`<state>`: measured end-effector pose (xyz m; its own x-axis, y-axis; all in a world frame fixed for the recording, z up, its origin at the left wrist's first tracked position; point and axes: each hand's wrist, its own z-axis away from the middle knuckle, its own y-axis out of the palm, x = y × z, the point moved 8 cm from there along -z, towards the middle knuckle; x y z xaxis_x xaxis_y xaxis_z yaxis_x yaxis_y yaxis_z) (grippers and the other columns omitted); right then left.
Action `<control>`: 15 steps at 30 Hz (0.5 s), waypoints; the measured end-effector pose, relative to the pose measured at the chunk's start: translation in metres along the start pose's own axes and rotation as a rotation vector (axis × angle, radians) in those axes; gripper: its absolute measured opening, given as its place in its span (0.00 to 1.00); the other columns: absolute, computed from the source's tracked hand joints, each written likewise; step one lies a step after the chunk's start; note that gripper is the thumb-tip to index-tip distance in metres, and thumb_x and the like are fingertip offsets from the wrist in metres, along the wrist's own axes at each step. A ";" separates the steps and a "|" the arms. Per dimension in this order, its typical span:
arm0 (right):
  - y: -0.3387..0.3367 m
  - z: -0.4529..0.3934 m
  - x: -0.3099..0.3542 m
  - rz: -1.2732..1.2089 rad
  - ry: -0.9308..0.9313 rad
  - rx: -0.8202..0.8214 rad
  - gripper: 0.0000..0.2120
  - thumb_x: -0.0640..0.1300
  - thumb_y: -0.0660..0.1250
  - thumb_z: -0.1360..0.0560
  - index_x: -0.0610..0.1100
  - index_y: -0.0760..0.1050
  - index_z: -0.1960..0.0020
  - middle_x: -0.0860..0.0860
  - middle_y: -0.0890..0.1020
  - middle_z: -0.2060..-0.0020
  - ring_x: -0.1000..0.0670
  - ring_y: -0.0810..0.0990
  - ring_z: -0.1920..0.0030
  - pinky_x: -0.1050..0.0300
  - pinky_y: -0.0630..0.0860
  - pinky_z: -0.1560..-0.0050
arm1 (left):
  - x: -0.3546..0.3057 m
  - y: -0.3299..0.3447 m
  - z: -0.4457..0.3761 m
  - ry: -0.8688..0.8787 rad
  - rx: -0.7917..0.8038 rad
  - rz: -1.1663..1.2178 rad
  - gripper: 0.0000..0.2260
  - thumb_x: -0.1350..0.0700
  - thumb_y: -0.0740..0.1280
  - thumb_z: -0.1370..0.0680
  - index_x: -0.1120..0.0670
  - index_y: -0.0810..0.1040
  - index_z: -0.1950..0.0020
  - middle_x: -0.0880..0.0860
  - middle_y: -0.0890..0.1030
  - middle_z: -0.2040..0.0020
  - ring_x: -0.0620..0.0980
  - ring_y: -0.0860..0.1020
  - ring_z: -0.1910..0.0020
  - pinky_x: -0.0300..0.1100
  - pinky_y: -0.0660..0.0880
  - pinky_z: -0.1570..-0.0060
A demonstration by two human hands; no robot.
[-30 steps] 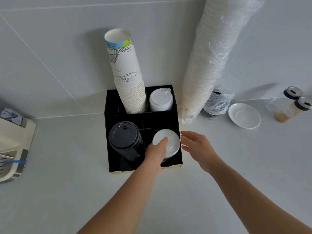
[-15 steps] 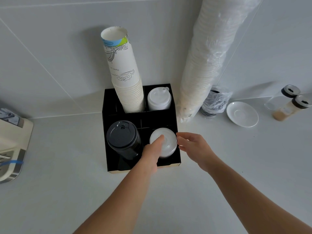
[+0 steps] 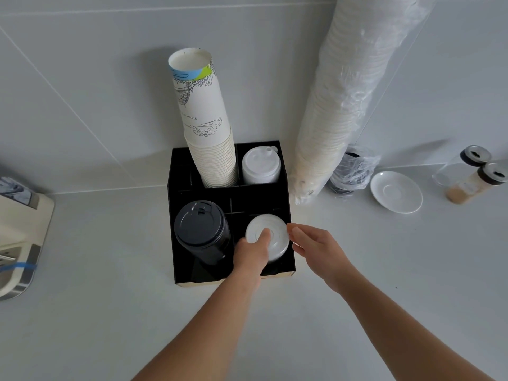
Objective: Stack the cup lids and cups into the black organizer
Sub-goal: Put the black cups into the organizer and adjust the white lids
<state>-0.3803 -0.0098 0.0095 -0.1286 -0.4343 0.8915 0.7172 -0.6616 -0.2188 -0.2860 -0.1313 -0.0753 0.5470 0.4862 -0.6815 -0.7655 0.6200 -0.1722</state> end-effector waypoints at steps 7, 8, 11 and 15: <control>-0.002 -0.003 0.002 -0.010 0.021 -0.039 0.24 0.45 0.59 0.18 0.66 0.84 0.63 0.56 0.86 0.61 0.47 0.83 0.45 0.44 0.77 0.35 | -0.003 -0.002 0.006 -0.001 -0.015 -0.006 0.34 0.36 0.68 0.37 0.56 0.77 0.38 0.53 0.82 0.45 0.54 0.80 0.48 0.46 0.76 0.49; -0.003 -0.002 0.003 -0.020 0.031 -0.043 0.25 0.45 0.59 0.18 0.66 0.84 0.64 0.58 0.85 0.62 0.47 0.83 0.45 0.45 0.77 0.35 | -0.004 -0.003 0.007 0.002 -0.016 -0.006 0.35 0.35 0.68 0.38 0.56 0.77 0.38 0.53 0.82 0.45 0.53 0.80 0.48 0.46 0.76 0.49; -0.005 -0.002 0.006 -0.068 0.045 -0.058 0.23 0.43 0.59 0.18 0.59 0.84 0.65 0.54 0.85 0.57 0.42 0.81 0.41 0.44 0.77 0.35 | -0.008 -0.005 0.011 0.019 -0.007 -0.015 0.36 0.35 0.66 0.37 0.56 0.76 0.37 0.53 0.81 0.43 0.54 0.79 0.46 0.47 0.76 0.46; -0.005 0.002 0.009 -0.098 0.044 -0.066 0.16 0.43 0.59 0.18 0.55 0.82 0.57 0.53 0.85 0.55 0.47 0.83 0.43 0.51 0.78 0.38 | -0.015 -0.012 0.021 0.035 -0.010 -0.045 0.32 0.36 0.66 0.31 0.56 0.75 0.36 0.54 0.79 0.41 0.54 0.77 0.44 0.49 0.74 0.41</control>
<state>-0.3838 -0.0088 0.0192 -0.2265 -0.3911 0.8920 0.6534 -0.7402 -0.1586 -0.2784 -0.1328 -0.0476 0.5690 0.4356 -0.6975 -0.7436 0.6347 -0.2102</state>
